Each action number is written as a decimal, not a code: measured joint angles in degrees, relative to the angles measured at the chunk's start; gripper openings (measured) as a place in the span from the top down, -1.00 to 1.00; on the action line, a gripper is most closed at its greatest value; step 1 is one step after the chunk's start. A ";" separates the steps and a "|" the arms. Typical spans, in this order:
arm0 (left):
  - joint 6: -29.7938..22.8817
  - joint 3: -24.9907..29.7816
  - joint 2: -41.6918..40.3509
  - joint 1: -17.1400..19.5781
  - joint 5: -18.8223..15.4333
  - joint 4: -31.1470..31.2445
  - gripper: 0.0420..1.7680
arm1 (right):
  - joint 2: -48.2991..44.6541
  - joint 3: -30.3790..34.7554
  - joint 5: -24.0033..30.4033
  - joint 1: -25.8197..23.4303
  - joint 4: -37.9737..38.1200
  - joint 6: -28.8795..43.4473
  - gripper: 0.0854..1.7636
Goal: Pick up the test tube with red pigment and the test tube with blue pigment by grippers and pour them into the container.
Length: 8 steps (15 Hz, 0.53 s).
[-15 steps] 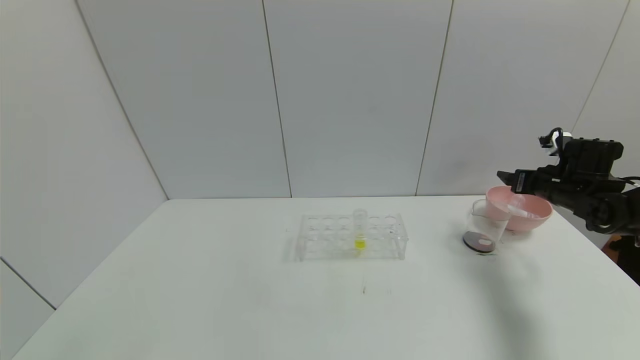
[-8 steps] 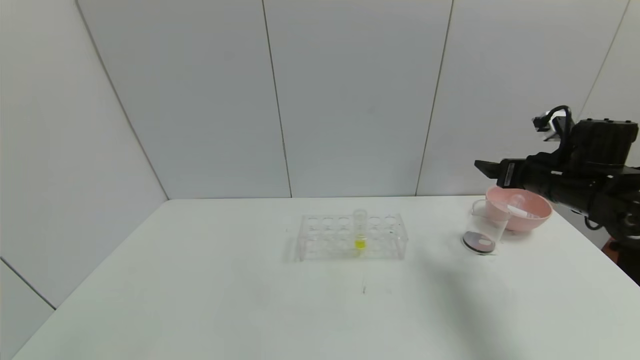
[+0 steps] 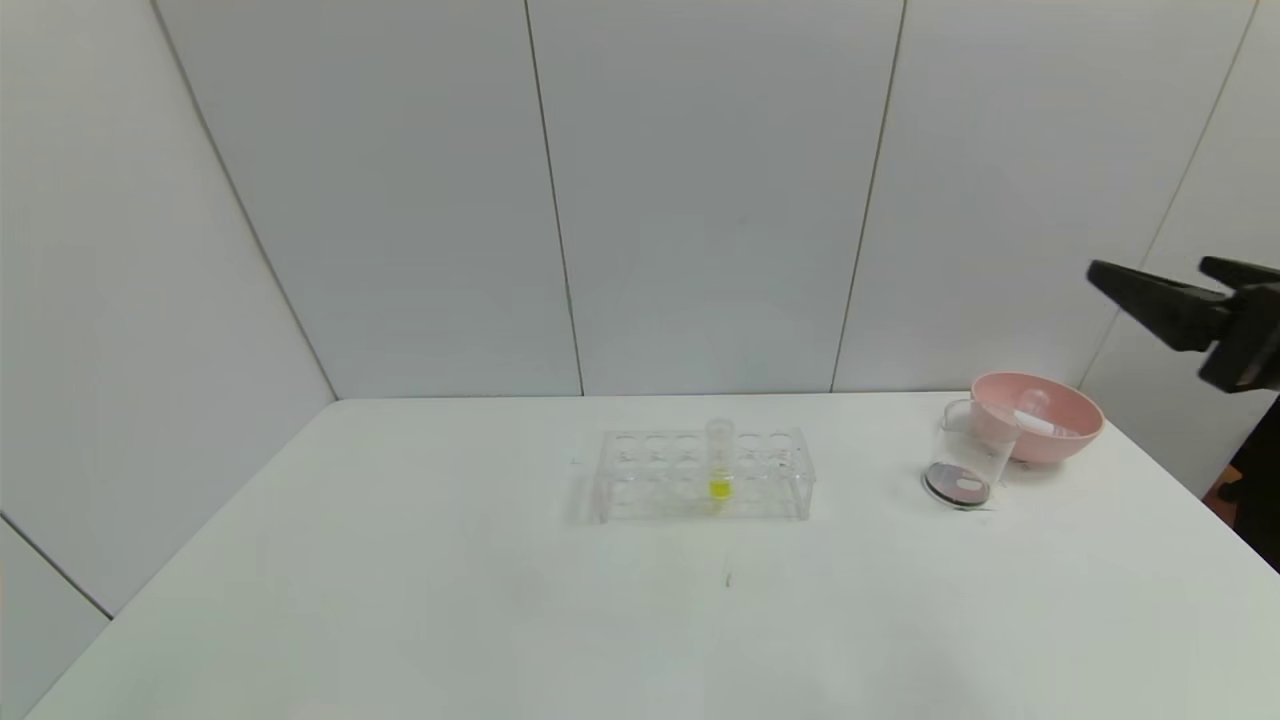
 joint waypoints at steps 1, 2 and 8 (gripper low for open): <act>0.00 0.00 0.00 0.00 0.00 0.00 -1.00 | -4.85 2.23 -0.18 0.04 0.37 -0.89 -0.91; 0.00 0.00 0.00 0.00 0.00 0.00 -1.00 | -9.29 4.07 -0.54 -0.24 1.07 -1.89 -0.91; 0.00 0.00 0.00 0.00 0.00 0.00 -1.00 | -35.28 8.18 -2.56 -2.10 16.31 -6.16 -0.92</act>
